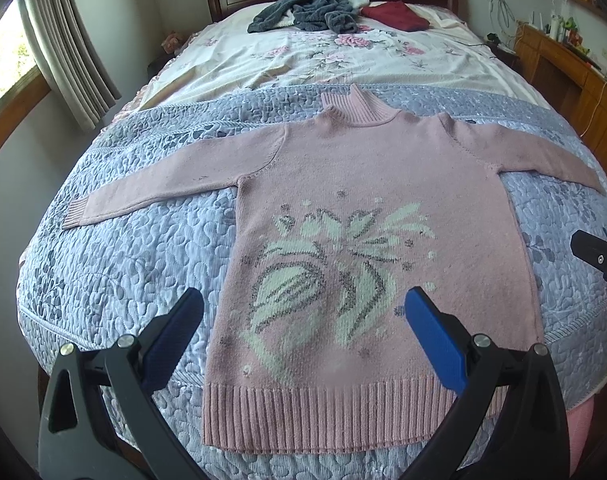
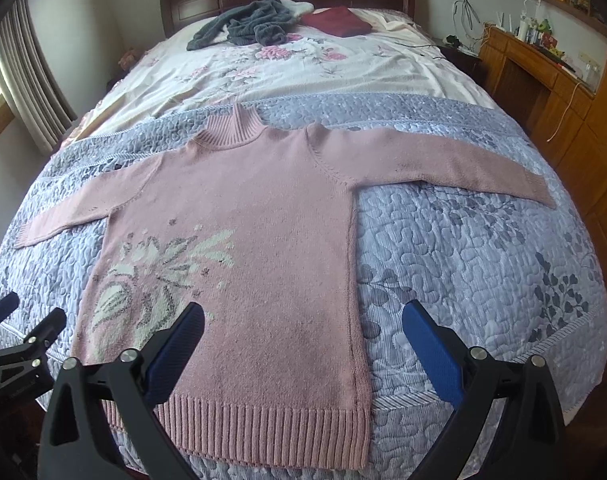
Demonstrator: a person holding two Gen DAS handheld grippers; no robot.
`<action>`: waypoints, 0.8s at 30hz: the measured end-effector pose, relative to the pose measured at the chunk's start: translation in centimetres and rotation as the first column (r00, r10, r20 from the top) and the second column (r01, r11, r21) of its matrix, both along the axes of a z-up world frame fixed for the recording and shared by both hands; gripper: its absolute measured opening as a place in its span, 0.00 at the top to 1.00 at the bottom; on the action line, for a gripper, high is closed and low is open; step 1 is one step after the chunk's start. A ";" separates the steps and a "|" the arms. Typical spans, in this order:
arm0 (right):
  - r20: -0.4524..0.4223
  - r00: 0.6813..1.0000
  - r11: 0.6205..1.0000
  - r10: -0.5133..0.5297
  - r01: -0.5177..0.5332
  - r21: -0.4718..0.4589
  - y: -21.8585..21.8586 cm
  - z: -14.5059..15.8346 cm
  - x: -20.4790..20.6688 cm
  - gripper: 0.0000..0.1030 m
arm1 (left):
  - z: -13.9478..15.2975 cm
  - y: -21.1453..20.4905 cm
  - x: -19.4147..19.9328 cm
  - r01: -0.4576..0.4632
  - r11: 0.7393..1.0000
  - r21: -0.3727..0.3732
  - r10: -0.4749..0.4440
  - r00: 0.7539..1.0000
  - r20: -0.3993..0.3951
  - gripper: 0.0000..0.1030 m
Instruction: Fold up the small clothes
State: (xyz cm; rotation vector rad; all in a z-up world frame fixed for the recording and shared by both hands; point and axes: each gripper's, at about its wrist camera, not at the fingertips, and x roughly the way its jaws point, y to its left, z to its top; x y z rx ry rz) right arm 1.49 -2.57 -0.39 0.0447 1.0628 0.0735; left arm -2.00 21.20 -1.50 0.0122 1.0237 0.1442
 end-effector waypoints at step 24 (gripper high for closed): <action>-0.291 0.808 0.819 -0.512 0.562 0.119 -44.8 -12.9 22.7 0.09 | -4.8 -15.4 24.8 0.026 0.993 -0.113 -0.028 1.000 -0.014 0.03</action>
